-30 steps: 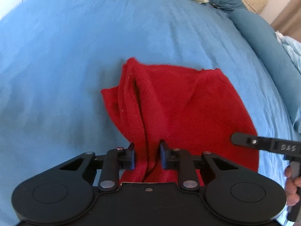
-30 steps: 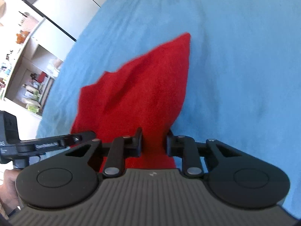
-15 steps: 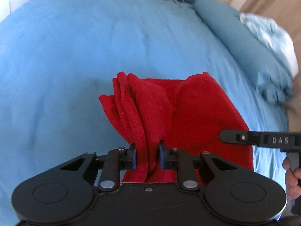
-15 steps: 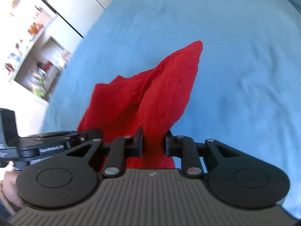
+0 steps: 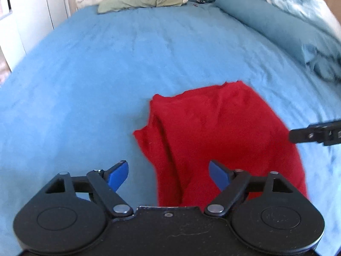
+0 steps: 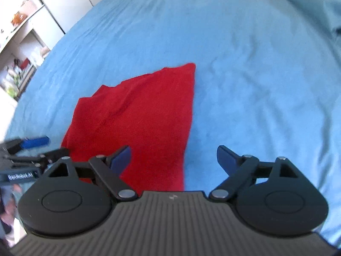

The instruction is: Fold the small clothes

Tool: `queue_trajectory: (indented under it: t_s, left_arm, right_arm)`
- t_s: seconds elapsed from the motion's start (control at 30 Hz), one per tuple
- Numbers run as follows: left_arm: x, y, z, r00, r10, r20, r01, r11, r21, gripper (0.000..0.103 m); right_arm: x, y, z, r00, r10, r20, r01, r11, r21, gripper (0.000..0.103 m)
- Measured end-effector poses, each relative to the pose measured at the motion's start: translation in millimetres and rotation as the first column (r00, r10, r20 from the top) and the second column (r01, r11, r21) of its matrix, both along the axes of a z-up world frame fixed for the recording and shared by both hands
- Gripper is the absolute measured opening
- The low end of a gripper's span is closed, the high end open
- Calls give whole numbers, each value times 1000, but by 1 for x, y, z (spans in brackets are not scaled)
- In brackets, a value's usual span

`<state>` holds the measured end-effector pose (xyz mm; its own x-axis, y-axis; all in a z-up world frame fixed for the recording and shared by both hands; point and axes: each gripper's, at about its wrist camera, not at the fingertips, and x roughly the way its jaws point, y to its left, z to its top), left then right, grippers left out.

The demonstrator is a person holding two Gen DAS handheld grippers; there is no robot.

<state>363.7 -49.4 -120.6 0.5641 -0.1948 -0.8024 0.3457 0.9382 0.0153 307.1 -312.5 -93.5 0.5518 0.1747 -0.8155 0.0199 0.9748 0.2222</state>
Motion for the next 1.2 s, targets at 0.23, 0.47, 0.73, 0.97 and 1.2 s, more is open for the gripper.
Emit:
queue_trajectory:
  t_s: [0.23, 0.47, 0.73, 0.97, 1.2]
  left_arm:
    - [-31, 5, -46, 997, -3, 76, -3, 997, 81, 91]
    - [-50, 17, -33, 980, 68, 185, -70, 998, 4, 94]
    - [-139, 22, 91, 942, 118, 314, -113, 993, -37, 101]
    - [-228, 31, 160, 914, 190, 357, -173, 982, -78, 103]
    - [-293, 33, 158, 913, 199, 357, -190, 980, -60, 103]
  right_arm:
    - [-21, 13, -36, 998, 47, 31, -42, 989, -140, 103]
    - [-46, 6, -47, 985, 4, 174, 14, 995, -102, 103]
    - [-146, 27, 70, 945, -39, 325, 76, 992, -103, 103]
    - [-243, 47, 149, 924, -87, 372, 148, 979, -139, 103]
    - [-321, 64, 162, 933, -88, 349, 162, 968, -190, 103]
